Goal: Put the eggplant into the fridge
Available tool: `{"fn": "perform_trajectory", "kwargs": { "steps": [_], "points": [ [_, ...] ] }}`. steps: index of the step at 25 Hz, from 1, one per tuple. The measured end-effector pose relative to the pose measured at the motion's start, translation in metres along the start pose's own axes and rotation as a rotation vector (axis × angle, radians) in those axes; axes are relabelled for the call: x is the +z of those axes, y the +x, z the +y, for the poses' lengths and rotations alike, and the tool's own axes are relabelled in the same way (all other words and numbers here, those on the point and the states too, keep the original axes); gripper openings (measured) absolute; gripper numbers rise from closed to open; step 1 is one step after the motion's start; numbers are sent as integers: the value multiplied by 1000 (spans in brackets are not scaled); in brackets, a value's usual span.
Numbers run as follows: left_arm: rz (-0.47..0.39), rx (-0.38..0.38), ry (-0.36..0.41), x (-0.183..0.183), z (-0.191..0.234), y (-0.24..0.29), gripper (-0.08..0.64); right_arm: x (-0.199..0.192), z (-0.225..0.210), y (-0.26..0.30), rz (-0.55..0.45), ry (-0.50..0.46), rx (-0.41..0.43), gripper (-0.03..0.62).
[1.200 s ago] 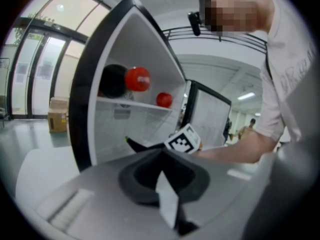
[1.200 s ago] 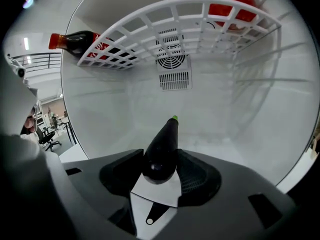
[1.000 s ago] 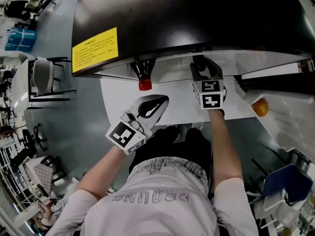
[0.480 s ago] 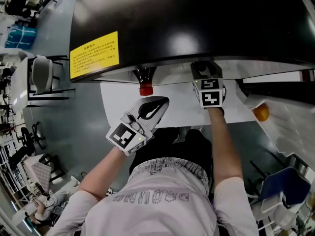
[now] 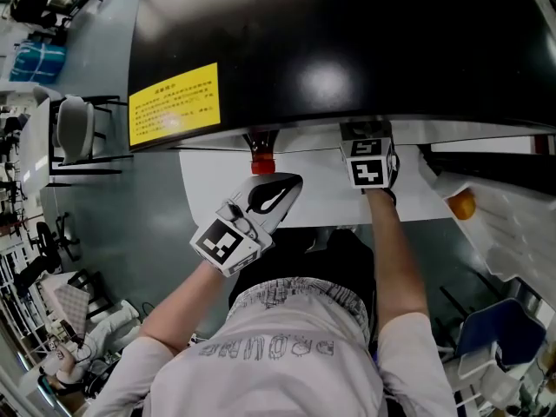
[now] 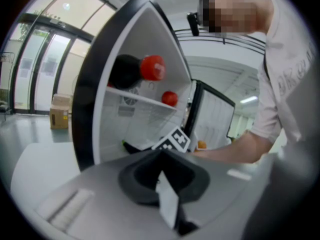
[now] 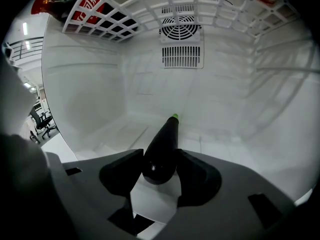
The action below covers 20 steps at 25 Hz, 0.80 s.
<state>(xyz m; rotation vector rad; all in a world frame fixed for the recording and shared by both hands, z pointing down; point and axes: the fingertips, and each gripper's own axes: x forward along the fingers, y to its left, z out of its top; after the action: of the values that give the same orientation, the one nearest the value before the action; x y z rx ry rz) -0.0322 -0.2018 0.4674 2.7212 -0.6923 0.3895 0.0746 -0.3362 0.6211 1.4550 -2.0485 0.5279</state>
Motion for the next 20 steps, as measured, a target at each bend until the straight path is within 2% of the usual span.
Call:
{"fn": "perform_trajectory", "kwargs": {
  "steps": [20],
  "points": [
    [-10, -6, 3, 6, -3, -6, 8, 2, 1, -4, 19, -27, -18, 229]
  ]
}}
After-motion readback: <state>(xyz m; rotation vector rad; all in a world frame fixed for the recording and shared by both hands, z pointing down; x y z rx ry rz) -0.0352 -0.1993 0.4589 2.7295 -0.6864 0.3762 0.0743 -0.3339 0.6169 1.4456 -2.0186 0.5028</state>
